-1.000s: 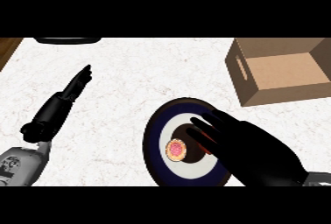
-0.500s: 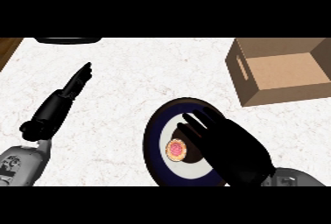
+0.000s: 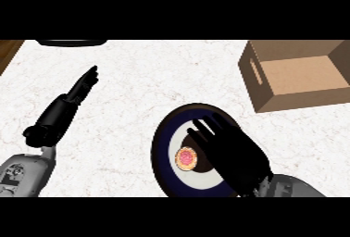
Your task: Pick the bell pepper from the plate and place it in the cardboard box
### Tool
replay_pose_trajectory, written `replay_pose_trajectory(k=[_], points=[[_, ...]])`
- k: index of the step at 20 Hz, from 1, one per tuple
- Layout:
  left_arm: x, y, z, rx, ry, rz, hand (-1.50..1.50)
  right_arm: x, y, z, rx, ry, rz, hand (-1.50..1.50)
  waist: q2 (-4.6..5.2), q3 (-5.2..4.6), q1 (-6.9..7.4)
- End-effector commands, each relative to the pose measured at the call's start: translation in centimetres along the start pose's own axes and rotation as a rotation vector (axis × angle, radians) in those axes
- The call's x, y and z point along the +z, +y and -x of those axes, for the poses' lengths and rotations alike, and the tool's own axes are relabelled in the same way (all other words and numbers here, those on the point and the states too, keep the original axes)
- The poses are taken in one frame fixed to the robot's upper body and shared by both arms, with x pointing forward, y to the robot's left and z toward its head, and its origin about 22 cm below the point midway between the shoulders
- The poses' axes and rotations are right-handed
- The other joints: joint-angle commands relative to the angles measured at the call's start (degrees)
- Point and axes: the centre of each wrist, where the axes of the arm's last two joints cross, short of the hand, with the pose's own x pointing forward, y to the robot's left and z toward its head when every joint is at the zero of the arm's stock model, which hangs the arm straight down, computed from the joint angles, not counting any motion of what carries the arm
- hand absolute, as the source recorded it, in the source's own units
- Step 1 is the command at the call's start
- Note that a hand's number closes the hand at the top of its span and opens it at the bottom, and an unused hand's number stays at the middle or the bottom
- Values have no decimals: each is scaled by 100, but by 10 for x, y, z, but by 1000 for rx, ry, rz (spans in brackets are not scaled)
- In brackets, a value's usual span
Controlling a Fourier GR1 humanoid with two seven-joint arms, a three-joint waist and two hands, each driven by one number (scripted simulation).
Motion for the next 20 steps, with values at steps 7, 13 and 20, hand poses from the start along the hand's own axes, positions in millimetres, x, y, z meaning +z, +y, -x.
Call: replay_pose_trajectory(k=[7, 13, 20], points=[[-2, -5, -23, 18, 3, 3, 0, -20, 16, -9, -4, -8, -31, -150, -6, 1, 6], [4, -10, 0, 10, -14, 2, 0, -30, 34, 15, -19, -5, -46, -150, -3, 0, -4], [10, -15, 2, 3, 1, 1, 0, -48, 65, 18, 18, 57, -43, -150, -2, 1, -4]])
